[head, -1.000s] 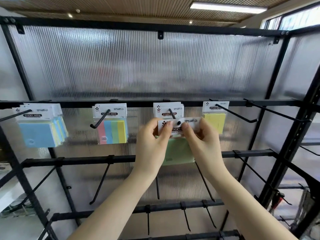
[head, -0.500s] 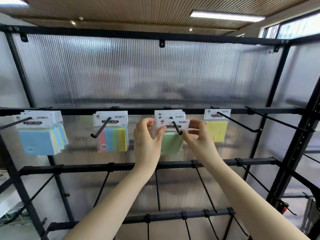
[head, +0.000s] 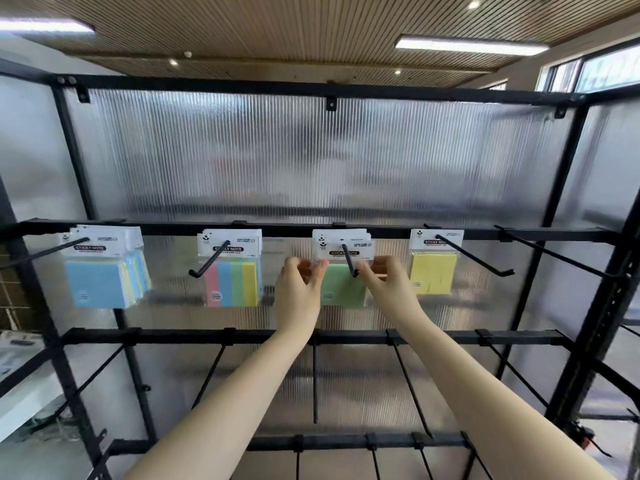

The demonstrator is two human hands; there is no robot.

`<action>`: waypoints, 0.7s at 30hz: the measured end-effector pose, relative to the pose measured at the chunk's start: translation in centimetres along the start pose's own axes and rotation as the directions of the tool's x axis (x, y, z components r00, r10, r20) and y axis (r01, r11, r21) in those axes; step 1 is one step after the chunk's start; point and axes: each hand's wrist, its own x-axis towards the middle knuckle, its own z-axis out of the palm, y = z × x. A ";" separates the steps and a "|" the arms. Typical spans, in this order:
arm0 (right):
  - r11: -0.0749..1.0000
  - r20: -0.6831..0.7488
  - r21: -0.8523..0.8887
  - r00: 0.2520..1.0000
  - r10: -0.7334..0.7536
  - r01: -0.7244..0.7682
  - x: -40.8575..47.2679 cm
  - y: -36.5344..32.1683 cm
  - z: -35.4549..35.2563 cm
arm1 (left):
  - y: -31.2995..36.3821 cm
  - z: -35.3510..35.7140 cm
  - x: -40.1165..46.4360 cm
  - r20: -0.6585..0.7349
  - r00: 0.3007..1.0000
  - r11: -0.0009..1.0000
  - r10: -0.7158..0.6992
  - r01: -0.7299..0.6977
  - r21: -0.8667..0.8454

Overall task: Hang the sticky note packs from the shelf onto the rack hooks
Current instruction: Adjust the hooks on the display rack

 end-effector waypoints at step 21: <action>0.923 0.331 -0.382 0.940 0.086 0.050 -8.9 1.0 2.7 | -3.2 -10.8 -9.8 0.162 0.967 0.895 -0.198 0.111 0.433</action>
